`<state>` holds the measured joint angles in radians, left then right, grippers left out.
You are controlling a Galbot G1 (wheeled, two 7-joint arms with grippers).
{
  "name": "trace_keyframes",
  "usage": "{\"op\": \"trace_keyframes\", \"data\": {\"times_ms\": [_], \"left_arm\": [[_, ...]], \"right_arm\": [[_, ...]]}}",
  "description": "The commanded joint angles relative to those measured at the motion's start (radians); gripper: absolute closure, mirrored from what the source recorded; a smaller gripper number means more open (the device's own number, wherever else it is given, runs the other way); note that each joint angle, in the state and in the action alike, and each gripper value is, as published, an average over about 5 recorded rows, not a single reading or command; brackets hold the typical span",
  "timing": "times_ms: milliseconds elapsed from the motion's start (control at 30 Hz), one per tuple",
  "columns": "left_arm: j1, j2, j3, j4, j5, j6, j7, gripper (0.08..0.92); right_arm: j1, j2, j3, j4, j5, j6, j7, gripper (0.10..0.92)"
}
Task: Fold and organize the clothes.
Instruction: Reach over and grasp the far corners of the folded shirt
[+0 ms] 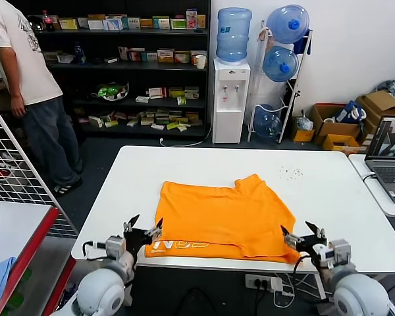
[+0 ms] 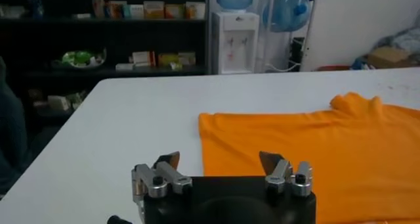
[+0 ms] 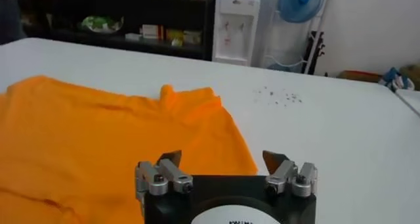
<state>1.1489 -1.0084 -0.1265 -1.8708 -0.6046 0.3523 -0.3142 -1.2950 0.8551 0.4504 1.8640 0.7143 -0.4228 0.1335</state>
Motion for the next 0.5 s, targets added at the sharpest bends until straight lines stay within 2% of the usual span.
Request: {"op": "trace_keyframes", "data": {"times_ms": [33, 300, 500], "left_arm": [[-0.466, -0.066, 0.182, 0.416, -0.097, -0.011, 0.036, 0.178], [-0.611, -0.168, 0.230, 0.706, -0.079, -0.033, 0.074, 0.177], [-0.632, -0.212, 0.229, 0.824, -0.043, -0.066, 0.106, 0.177]], "right_arm": [[0.471, 0.008, -0.169, -0.353, 0.139, -0.026, -0.078, 0.204], [0.679, 0.134, -0.279, -0.628, 0.069, -0.007, -0.173, 0.203], [0.727, 0.215, -0.296, -0.767, 0.000, 0.021, -0.229, 0.203]]}}
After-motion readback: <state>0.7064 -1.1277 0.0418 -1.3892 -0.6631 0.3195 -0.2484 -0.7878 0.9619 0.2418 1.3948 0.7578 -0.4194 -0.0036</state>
